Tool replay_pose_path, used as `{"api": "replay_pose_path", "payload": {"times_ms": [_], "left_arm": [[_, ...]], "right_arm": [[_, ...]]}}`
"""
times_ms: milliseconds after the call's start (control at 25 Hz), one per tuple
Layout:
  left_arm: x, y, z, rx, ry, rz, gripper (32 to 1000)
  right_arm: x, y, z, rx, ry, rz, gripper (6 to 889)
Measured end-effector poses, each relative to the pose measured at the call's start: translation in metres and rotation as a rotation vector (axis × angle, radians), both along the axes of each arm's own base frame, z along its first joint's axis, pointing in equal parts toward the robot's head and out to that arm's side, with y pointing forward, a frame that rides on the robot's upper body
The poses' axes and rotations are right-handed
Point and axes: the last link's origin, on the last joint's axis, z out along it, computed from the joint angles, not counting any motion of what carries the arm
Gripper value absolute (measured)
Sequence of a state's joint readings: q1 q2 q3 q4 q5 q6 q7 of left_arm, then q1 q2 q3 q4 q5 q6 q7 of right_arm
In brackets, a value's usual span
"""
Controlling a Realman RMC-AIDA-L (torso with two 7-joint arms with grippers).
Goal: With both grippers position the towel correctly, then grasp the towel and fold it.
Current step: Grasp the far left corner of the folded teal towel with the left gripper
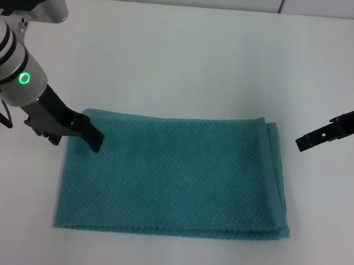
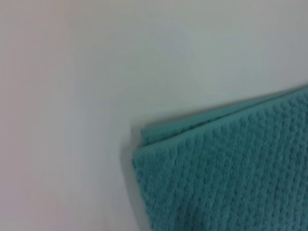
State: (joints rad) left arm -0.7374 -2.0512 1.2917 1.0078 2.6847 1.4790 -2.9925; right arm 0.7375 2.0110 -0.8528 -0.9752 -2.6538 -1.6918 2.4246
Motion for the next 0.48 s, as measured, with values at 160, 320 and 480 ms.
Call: {"api": "replay_pose_path", "payload": {"times_ms": [160,320,480], "left_arm": [[0.008,0.000,-0.002,-0.028,0.008,-0.008,872],[0.017,0.002,-0.006,-0.041,0.011,-0.030,871],[0.014,0.004,-0.011,-0.037,0.025,-0.038,870]], "right_arm": [[0.000,0.001,0.001,0.005,-0.002,0.000,857],[0.000,0.003,0.002,0.010,-0.006,0.003,857],[0.000,0.004,0.003,0.018,-0.006,0.006,857]]}}
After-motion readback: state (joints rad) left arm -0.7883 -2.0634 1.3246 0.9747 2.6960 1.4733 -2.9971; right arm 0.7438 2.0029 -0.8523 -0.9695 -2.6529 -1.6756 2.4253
